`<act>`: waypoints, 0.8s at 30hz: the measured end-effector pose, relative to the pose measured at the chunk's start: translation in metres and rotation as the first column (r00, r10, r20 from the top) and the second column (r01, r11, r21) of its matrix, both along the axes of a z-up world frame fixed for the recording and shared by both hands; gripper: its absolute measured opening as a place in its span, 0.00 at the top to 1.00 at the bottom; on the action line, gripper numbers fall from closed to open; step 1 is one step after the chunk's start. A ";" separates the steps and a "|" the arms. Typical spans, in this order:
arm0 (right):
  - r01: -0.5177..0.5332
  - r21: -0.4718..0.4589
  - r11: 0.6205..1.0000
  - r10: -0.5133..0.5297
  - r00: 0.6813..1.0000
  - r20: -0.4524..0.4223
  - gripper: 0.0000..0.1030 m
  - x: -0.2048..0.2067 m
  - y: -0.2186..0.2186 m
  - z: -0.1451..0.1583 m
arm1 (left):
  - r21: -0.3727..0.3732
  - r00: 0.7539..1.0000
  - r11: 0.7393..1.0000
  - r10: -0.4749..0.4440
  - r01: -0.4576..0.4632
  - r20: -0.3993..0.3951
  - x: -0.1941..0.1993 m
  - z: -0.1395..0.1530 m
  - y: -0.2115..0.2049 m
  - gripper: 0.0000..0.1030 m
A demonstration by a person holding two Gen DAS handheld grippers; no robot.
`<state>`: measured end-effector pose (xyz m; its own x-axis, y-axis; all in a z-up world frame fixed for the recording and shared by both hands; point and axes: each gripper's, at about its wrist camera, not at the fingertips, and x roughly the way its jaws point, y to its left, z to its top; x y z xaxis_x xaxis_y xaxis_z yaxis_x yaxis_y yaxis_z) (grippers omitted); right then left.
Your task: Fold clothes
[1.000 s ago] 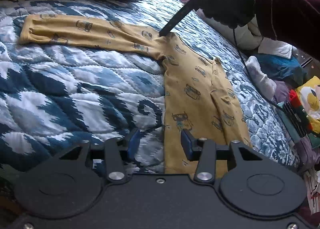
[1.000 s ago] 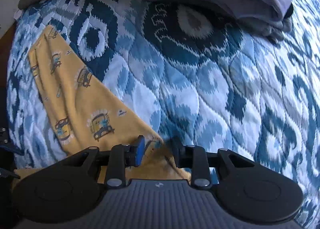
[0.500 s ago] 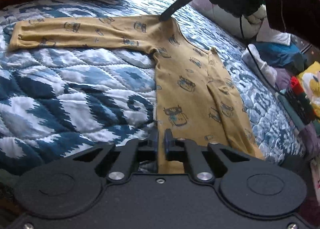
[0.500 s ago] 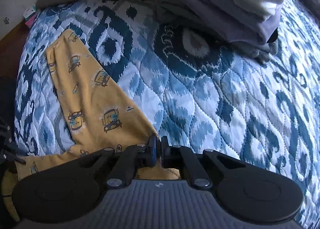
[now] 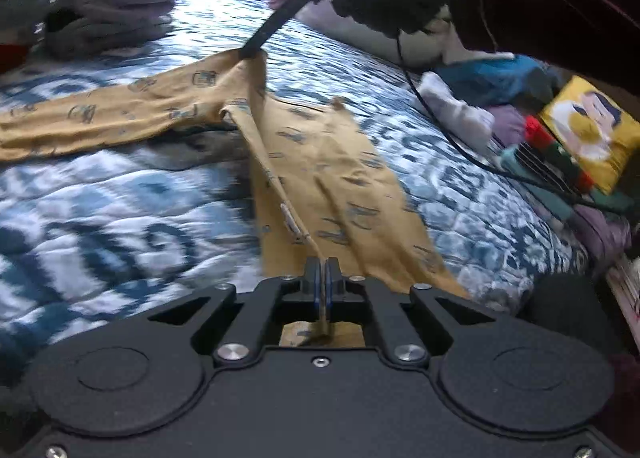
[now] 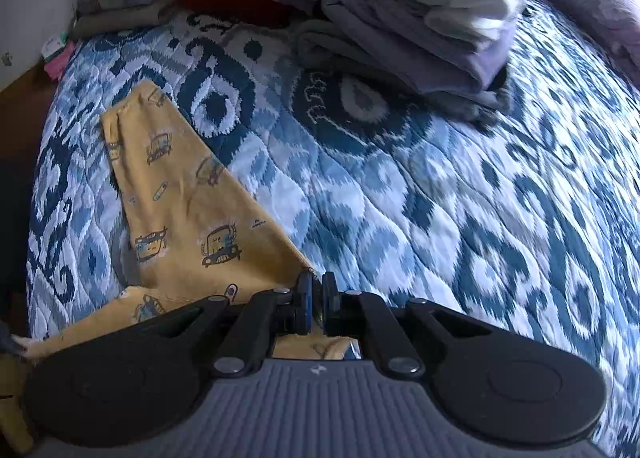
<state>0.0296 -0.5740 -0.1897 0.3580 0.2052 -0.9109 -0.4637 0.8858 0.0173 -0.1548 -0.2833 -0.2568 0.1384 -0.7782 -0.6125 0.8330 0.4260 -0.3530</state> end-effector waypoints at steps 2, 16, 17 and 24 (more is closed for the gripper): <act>0.013 0.000 1.000 -0.013 1.000 0.002 0.94 -0.009 -0.008 -0.001 | 0.010 1.000 1.000 -0.024 0.024 0.003 -0.005 -0.001 -0.010 1.00; 0.124 -0.049 0.991 -0.119 0.989 0.090 0.88 -0.069 -0.047 -0.026 | 0.149 0.992 0.982 -0.122 0.115 0.041 -0.032 -0.021 -0.064 0.95; 0.138 -0.046 0.989 -0.133 0.986 0.102 0.88 -0.072 -0.048 -0.027 | 0.146 0.990 0.981 -0.133 0.126 0.040 -0.032 -0.021 -0.064 0.90; 0.308 0.027 0.951 -0.305 0.922 0.239 0.69 -0.107 -0.067 -0.006 | -0.101 0.982 0.993 -0.080 0.063 -0.172 0.008 -0.007 -0.024 0.66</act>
<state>-0.0772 -0.6408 -0.1961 0.6080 0.0415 -0.7929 -0.1586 0.9849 -0.0700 -0.1471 -0.3069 -0.2636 -0.0228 -0.8376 -0.5458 0.7820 0.3252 -0.5318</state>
